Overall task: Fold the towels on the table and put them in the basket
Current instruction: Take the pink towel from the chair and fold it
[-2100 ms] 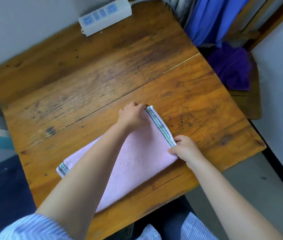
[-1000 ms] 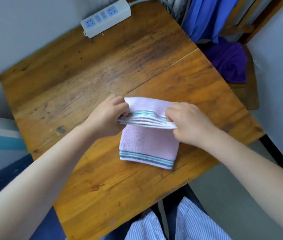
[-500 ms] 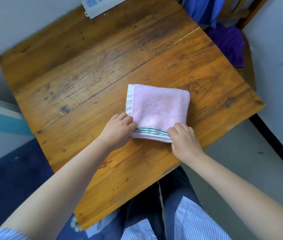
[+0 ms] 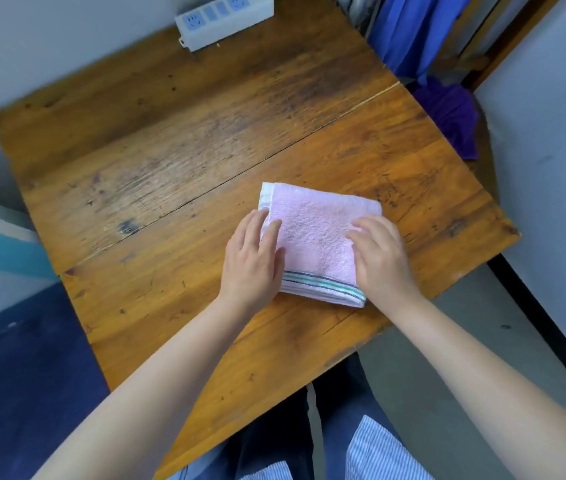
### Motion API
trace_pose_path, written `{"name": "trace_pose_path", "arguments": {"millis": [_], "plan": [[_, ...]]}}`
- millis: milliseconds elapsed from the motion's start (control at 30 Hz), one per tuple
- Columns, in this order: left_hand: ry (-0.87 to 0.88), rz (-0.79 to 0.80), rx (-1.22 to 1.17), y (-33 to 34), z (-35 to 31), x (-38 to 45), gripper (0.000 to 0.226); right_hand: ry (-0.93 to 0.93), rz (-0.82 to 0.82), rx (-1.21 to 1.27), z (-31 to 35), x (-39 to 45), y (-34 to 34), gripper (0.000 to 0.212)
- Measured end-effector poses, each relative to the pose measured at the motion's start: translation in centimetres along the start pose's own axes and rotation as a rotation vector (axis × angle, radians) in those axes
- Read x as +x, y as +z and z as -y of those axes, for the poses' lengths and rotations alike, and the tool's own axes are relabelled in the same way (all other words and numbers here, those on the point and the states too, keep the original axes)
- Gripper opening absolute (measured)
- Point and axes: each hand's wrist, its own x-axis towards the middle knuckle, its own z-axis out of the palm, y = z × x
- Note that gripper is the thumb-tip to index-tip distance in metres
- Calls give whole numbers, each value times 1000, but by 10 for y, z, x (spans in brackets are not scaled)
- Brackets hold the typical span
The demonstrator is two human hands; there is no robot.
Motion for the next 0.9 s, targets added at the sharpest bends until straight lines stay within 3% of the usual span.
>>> {"name": "trace_pose_path", "arguments": {"millis": [133, 267, 367, 600, 733, 833, 900], "plan": [[-263, 150, 1, 23, -31, 30, 47, 79, 178, -146, -1, 45, 19, 36], [-321, 161, 74, 61, -38, 2, 54, -18, 434, -247, -11, 43, 38, 50], [-339, 132, 78, 76, -36, -20, 61, -80, 502, -345, -27, 28, 44, 53], [-337, 73, 132, 83, -37, -22, 60, -35, 565, -406, -30, 33, 49, 55], [-369, 181, 136, 70, -38, -13, 60, -39, 663, -443, -26, 39, 47, 52], [-480, 238, 141, 50, -43, -12, 54, -80, 722, -442, -14, 54, 33, 60], [-631, 248, 187, 41, -49, -20, 54, -58, 801, -383, -6, 69, 27, 52]]}}
